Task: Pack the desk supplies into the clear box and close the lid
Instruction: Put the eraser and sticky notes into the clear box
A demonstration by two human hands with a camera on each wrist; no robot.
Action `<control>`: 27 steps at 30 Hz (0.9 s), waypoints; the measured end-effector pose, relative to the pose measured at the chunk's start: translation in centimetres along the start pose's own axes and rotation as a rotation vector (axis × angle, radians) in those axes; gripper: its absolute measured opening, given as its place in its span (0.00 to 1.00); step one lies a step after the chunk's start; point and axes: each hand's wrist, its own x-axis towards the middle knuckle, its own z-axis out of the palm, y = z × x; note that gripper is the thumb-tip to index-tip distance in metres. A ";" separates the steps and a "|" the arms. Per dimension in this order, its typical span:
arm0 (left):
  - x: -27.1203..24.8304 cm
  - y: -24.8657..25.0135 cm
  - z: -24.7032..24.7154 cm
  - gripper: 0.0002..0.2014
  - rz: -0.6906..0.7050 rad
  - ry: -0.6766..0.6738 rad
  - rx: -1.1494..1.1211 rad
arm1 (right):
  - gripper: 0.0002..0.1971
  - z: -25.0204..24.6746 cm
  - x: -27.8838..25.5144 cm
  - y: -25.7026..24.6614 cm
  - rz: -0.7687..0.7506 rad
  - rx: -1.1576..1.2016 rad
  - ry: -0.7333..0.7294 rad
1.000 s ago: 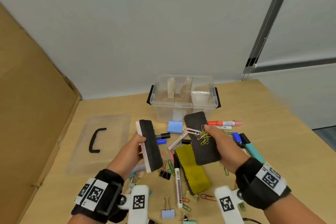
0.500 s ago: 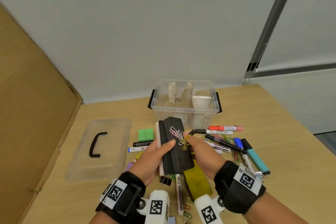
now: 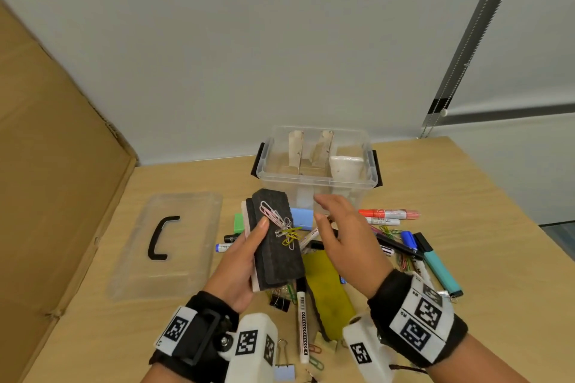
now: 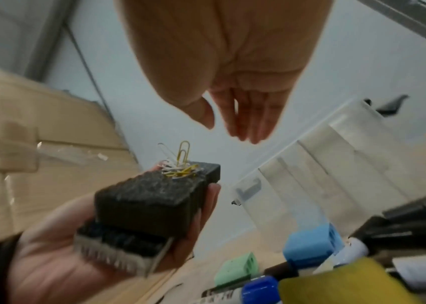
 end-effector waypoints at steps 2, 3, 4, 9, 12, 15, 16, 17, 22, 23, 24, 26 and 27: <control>0.1 0.3 0.0 0.25 -0.010 -0.015 -0.003 | 0.15 -0.1 -0.5 -1.0 -0.133 0.027 -0.027; 0.1 0.5 0.1 0.24 -0.015 -0.030 -0.008 | 0.14 0.3 -0.8 -1.3 -0.180 0.013 -0.072; 0.2 0.5 0.3 0.24 -0.018 -0.040 -0.011 | 0.13 0.7 -1.1 -1.4 -0.219 -0.013 -0.101; 0.3 0.6 0.3 0.25 -0.009 -0.025 0.005 | 0.01 1.1 -1.3 -0.7 -0.264 -0.067 -0.099; 0.2 0.7 -0.3 0.27 -0.005 0.001 0.004 | 0.01 0.6 -1.6 0.8 -0.249 -0.127 -0.154; 0.1 0.7 -1.1 0.29 -0.015 0.019 -0.016 | 0.01 0.1 -2.2 2.6 -0.188 -0.239 -0.229; 0.0 0.7 -1.3 0.30 -0.020 0.019 -0.019 | 0.01 -0.1 -2.4 3.3 -0.158 -0.289 -0.247; 0.0 0.6 -1.4 0.30 -0.023 0.022 -0.019 | 0.03 -0.3 -2.5 4.0 -0.122 -0.342 -0.263; 0.0 0.2 -1.4 0.28 -0.035 0.032 -0.016 | 0.13 -1.0 -2.6 5.1 -0.063 -0.570 -0.328; 0.0 0.1 -1.4 0.28 -0.044 0.033 -0.019 | 0.14 -0.9 -2.5 4.7 -0.104 -0.535 -0.291; 0.0 0.0 -1.2 0.29 -0.053 0.031 -0.017 | 0.14 -0.9 -2.4 4.0 -0.146 -0.464 -0.244; 0.0 -0.3 -0.8 0.29 -0.069 0.022 0.005 | 0.14 -0.6 -2.2 2.1 -0.203 -0.285 -0.165; -0.1 -0.4 -0.6 0.28 -0.074 0.009 0.021 | 0.15 -0.4 -1.9 1.1 -0.217 -0.209 -0.148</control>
